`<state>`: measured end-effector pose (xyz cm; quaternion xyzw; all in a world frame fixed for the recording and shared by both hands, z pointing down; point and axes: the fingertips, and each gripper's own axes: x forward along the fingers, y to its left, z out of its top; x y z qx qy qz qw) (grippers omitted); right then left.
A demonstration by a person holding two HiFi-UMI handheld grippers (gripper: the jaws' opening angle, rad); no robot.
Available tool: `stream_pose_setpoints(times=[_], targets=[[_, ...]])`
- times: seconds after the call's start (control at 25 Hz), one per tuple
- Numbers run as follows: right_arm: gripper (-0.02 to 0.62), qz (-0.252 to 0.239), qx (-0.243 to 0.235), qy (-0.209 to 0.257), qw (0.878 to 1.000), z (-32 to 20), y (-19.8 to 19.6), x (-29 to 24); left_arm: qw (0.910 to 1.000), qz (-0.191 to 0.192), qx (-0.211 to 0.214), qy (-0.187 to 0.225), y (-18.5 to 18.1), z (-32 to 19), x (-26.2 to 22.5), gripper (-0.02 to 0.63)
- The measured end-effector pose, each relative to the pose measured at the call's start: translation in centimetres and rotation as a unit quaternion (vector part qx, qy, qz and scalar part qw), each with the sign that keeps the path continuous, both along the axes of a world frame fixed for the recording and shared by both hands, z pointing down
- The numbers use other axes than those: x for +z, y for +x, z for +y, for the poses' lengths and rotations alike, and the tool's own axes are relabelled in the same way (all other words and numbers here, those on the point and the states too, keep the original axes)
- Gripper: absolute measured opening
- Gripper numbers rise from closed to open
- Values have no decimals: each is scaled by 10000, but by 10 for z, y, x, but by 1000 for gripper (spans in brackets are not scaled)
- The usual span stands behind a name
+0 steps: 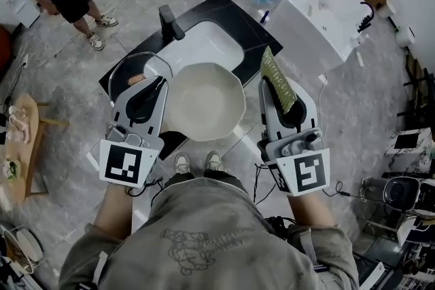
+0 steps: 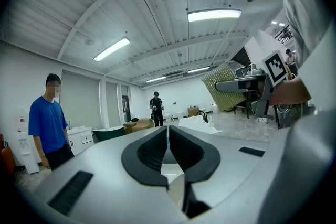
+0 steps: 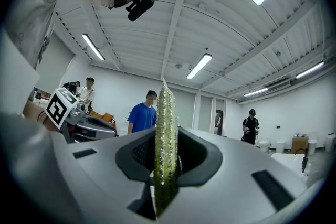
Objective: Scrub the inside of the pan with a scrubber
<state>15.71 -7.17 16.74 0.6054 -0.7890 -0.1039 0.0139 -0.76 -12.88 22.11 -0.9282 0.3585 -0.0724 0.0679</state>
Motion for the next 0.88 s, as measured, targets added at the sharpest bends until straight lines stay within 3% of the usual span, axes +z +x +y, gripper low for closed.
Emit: stream_pose_setpoints(times=[0.4,0.88], targets=[[77,-178,227,-365,9989,8,17,30,9999,-65,70,-80,3,3,13,28],[77,-247,212,-419,9986,4,21,33,9998,-136,91,-100,8,-1,16,28]])
